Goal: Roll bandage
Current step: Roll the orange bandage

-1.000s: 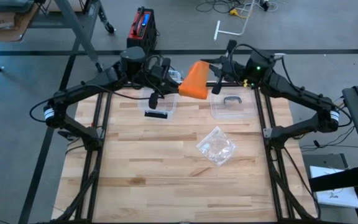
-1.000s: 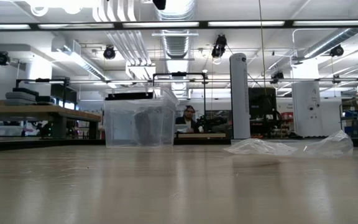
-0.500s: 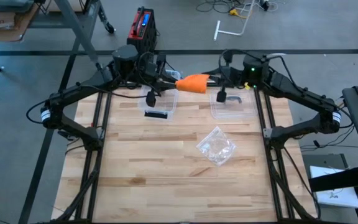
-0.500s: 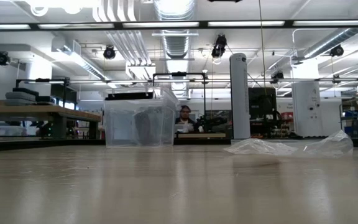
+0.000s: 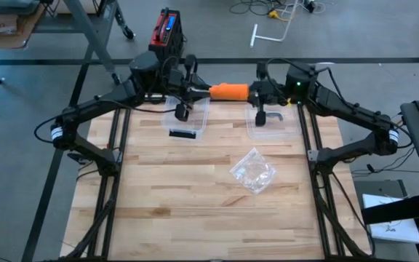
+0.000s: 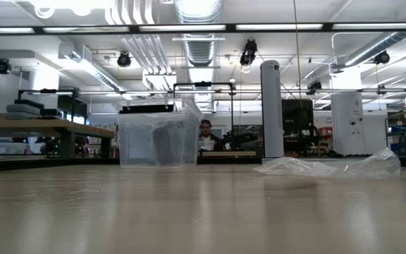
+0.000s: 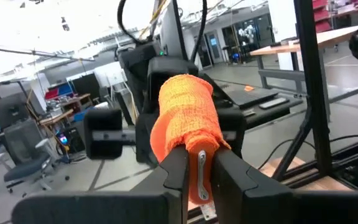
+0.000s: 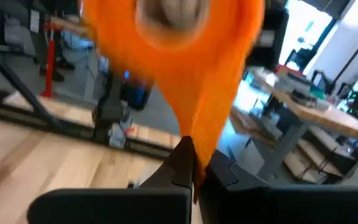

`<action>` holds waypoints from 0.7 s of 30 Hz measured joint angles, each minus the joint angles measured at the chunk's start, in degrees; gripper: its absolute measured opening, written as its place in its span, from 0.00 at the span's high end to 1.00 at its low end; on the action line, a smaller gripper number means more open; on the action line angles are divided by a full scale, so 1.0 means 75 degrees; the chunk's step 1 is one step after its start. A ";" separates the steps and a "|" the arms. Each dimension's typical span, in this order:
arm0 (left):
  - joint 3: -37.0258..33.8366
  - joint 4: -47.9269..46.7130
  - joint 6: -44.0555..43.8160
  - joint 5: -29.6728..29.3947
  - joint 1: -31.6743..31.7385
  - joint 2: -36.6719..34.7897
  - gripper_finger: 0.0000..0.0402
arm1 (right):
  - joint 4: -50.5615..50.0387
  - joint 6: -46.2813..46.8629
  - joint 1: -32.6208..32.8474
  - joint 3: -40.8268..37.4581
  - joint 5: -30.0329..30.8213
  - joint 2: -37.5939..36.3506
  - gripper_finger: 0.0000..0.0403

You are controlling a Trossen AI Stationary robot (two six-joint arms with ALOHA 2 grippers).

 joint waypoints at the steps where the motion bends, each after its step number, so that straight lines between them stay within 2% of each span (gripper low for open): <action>1: 0.0000 0.0007 0.0002 -0.0061 -0.0001 0.0031 0.91 | 0.0099 0.0099 0.0027 0.0000 0.0049 -0.0005 1.00; 7: 0.0000 0.0051 0.0365 -0.0325 0.0008 0.0082 0.91 | 0.0123 0.0224 0.0039 -0.0003 0.0076 -0.0103 0.99; 10: 0.0000 0.0065 0.0739 -0.0333 0.0005 0.0082 0.91 | -0.0031 0.0222 0.0042 -0.0003 0.0073 -0.0100 0.95; 15: 0.0033 0.0094 0.1101 -0.0425 0.0002 0.0079 0.91 | -0.0144 0.0225 0.0039 -0.0003 0.0083 -0.0158 0.81; 18: 0.0038 0.0053 0.1344 -0.0722 0.0005 0.0067 0.91 | -0.0206 0.0225 0.0042 0.0002 0.0361 -0.0272 0.71; 21: 0.0038 -0.0113 0.1596 -0.1042 0.0005 0.0067 0.91 | -0.0822 0.0225 0.0042 0.0213 0.0860 -0.0382 0.60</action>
